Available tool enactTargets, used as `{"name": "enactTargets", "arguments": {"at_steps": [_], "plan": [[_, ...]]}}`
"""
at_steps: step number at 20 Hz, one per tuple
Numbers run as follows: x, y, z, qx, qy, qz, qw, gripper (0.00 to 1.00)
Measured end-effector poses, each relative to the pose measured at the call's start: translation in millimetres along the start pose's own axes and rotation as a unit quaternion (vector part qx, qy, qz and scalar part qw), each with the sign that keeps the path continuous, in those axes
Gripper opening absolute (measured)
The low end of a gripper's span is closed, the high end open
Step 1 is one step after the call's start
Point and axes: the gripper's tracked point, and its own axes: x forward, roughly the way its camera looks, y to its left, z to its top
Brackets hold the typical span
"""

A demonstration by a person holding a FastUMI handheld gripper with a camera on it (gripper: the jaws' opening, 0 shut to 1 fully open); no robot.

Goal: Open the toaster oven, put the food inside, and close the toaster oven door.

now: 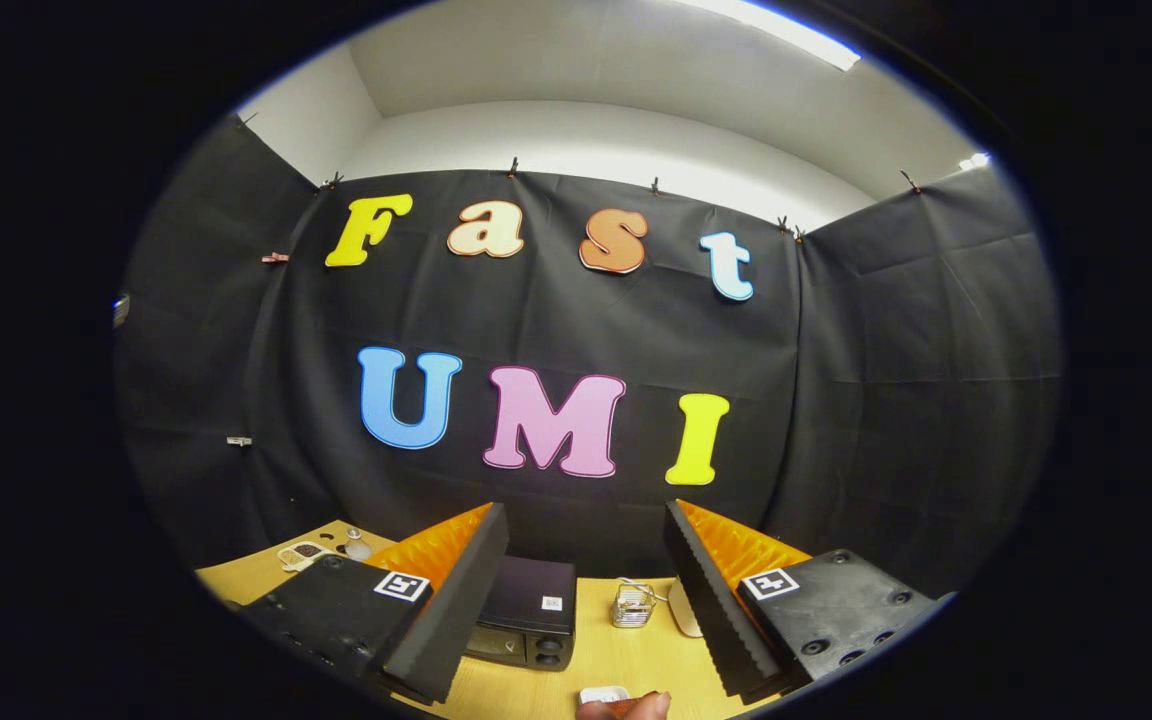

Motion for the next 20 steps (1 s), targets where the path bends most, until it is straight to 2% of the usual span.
{"name": "enactTargets", "arguments": {"at_steps": [4,9,15,20], "plan": [[17.7,27.9,-12.9,0.014,0.003,0.002,1.000,0.97],[47.4,93.1,-47.5,0.026,0.005,0.018,0.999,0.97],[70.7,153.9,-130.8,0.075,0.064,0.018,0.995,0.97],[77.6,182.0,-202.0,0.061,0.118,0.019,0.991,0.98]]}}
